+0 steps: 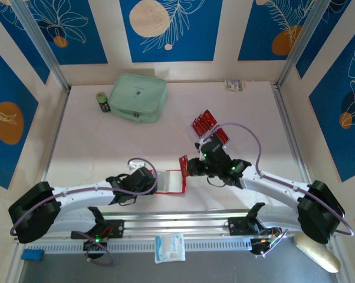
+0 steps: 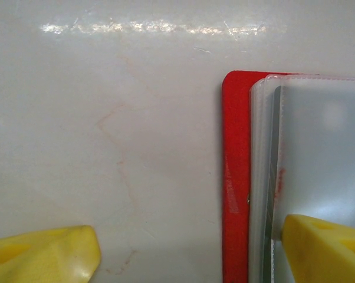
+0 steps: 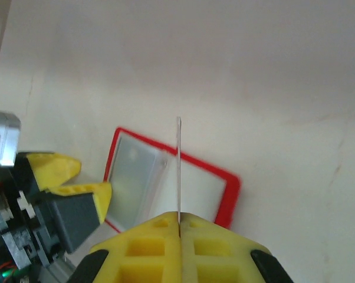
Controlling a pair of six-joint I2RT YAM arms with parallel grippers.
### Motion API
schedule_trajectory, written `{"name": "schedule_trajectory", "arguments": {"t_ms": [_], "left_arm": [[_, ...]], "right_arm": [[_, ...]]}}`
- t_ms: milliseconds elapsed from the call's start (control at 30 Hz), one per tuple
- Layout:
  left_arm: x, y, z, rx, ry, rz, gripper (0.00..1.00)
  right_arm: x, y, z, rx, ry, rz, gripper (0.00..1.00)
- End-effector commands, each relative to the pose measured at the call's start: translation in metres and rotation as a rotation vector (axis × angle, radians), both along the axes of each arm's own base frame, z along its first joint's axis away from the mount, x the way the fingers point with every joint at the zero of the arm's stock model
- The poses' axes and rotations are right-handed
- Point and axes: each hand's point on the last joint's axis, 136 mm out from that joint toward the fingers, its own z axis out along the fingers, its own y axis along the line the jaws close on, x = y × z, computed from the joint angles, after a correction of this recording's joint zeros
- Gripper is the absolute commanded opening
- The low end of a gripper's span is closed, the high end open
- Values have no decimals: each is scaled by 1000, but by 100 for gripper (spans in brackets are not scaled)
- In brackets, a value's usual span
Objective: Put the credit cards into the card holder
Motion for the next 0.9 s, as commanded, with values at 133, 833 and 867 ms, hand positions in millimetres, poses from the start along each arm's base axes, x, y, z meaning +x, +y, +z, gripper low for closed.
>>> {"name": "schedule_trajectory", "arguments": {"t_ms": [133,833,867], "left_arm": [[-34,36,-41,110,151,22,86],[-41,43,-41,97,157,37,86],[-41,43,-41,96,157,37,86]], "right_arm": [[-11,41,6,230,-8,-40,0],[-15,58,-40,233,-2,-157,0],[-15,58,-40,235,-5,-164,0]]}}
